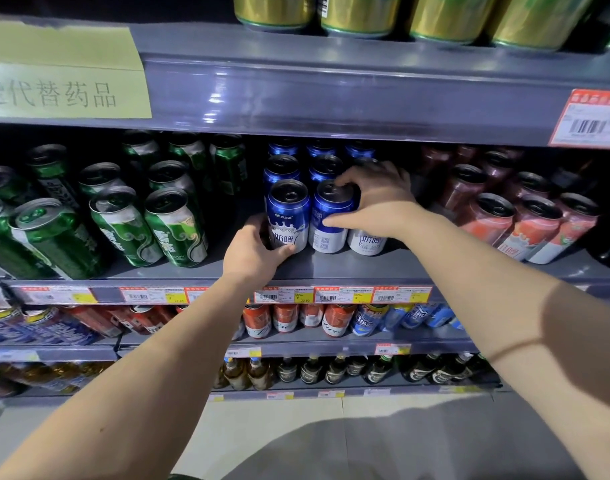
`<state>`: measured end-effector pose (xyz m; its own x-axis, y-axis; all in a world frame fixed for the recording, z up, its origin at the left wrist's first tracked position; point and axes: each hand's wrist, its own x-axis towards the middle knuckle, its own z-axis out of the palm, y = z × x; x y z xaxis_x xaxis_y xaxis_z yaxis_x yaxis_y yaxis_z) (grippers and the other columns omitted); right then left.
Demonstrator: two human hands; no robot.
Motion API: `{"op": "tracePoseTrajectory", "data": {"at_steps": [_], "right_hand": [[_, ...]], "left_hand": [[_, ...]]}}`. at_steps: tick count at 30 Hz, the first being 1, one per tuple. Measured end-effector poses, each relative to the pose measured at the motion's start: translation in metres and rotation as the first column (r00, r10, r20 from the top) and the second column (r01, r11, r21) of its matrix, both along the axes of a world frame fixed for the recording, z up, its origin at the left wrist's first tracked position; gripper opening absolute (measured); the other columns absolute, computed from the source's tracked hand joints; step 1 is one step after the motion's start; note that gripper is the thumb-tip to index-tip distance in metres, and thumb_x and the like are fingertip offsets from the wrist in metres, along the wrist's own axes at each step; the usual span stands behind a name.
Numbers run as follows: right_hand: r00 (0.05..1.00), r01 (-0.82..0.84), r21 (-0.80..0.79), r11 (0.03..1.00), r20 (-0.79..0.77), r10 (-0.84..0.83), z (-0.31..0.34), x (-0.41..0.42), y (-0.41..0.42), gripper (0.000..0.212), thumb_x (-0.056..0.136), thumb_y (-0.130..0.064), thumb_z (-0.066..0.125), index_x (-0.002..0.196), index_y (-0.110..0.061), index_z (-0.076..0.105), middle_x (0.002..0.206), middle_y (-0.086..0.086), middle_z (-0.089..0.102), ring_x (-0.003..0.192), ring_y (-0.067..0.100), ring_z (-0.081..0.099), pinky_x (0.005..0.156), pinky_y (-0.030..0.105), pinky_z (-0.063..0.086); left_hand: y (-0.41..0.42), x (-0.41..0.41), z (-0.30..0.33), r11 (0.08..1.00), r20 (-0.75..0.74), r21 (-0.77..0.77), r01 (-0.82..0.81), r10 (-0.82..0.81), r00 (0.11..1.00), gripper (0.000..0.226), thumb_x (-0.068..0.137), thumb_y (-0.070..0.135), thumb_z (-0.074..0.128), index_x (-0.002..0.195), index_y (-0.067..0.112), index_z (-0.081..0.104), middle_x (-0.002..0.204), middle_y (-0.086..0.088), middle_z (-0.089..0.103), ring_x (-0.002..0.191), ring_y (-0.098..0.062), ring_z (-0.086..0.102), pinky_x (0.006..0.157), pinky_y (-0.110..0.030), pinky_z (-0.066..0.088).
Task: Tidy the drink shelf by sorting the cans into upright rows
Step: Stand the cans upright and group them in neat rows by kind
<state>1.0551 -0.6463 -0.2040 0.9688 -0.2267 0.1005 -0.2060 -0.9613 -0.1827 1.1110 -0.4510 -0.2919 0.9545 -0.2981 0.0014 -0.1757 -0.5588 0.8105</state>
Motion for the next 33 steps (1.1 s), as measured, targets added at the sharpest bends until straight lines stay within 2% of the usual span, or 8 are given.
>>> {"op": "tracePoseTrajectory", "data": {"at_steps": [5,9,14,18,22,27,29,33], "right_hand": [[0.997,-0.029,-0.027,0.999,-0.074,0.027,0.001,0.001,-0.006,0.06,0.074,-0.049,0.072,0.129,-0.042,0.049,0.138,-0.003,0.046,0.133,0.024,0.03,0.11,0.043,0.017],[1.0,0.016,0.029,0.999,0.014,-0.016,0.003,0.003,-0.001,0.049,0.065,-0.065,0.071,0.099,-0.034,0.058,0.109,-0.01,0.051,0.116,0.02,0.039,0.096,0.036,0.025],[0.997,-0.051,0.009,0.999,-0.055,0.051,0.001,-0.002,-0.006,0.06,0.073,-0.048,0.071,0.128,-0.044,0.047,0.137,-0.006,0.048,0.133,0.023,0.029,0.109,0.043,0.018],[1.0,0.005,0.002,1.0,0.003,-0.005,0.0,0.001,-0.001,0.06,0.065,-0.065,0.07,0.118,-0.043,0.051,0.129,-0.008,0.051,0.128,0.022,0.034,0.105,0.039,0.02],[1.0,-0.025,0.031,0.999,-0.004,0.025,-0.001,0.0,-0.003,0.056,0.07,-0.051,0.071,0.122,-0.042,0.049,0.133,-0.006,0.05,0.132,0.023,0.031,0.107,0.042,0.019],[1.0,0.01,-0.018,1.0,0.005,-0.01,-0.004,0.002,-0.002,0.062,0.066,-0.061,0.07,0.121,-0.042,0.05,0.131,-0.004,0.05,0.129,0.023,0.033,0.109,0.042,0.017],[0.999,0.001,-0.031,1.0,0.042,0.0,-0.004,-0.003,-0.001,0.066,0.066,-0.062,0.07,0.126,-0.042,0.049,0.134,-0.003,0.048,0.129,0.024,0.033,0.109,0.042,0.017],[0.963,0.029,0.088,0.996,0.264,-0.051,-0.016,-0.031,-0.008,0.058,0.074,-0.054,0.069,0.128,-0.036,0.055,0.136,-0.003,0.05,0.128,0.025,0.036,0.106,0.037,0.022]], "left_hand": [[0.001,-0.001,0.003,1.0,0.011,0.006,0.006,-0.006,1.0,0.061,0.076,0.037,0.08,0.127,0.019,0.052,0.101,0.007,0.06,0.09,-0.013,0.053,0.077,-0.027,0.041],[0.001,-0.001,0.002,1.0,0.016,-0.007,0.011,-0.011,1.0,0.061,0.076,0.036,0.08,0.127,0.019,0.052,0.098,0.01,0.056,0.09,-0.012,0.052,0.078,-0.026,0.04],[0.0,0.0,0.003,1.0,0.029,-0.006,0.008,-0.007,1.0,0.064,0.076,0.036,0.08,0.13,0.019,0.051,0.099,0.01,0.057,0.09,-0.011,0.052,0.077,-0.025,0.039],[0.0,-0.001,0.002,1.0,0.029,-0.001,0.011,-0.011,1.0,0.066,0.075,0.037,0.08,0.132,0.02,0.05,0.103,0.007,0.061,0.094,-0.013,0.056,0.078,-0.026,0.04],[-0.001,0.001,0.001,1.0,0.028,0.011,0.008,-0.008,1.0,0.067,0.075,0.038,0.08,0.132,0.021,0.05,0.104,0.008,0.061,0.091,-0.011,0.053,0.077,-0.025,0.04],[-0.002,0.002,0.0,0.999,0.043,0.029,0.018,-0.019,0.999,0.066,0.073,0.038,0.082,0.129,0.02,0.052,0.113,0.001,0.066,0.091,-0.011,0.053,0.078,-0.027,0.041],[-0.001,-0.001,0.002,1.0,0.098,0.014,-0.013,0.011,0.995,0.062,0.069,0.039,0.084,0.121,0.019,0.057,0.106,0.0,0.067,0.091,-0.014,0.058,0.076,-0.028,0.044],[-0.008,-0.031,0.011,0.993,0.452,-0.013,-0.119,0.112,0.885,0.06,0.069,0.036,0.082,0.117,0.009,0.058,0.106,-0.011,0.062,0.103,-0.029,0.054,0.086,-0.041,0.047]]}}
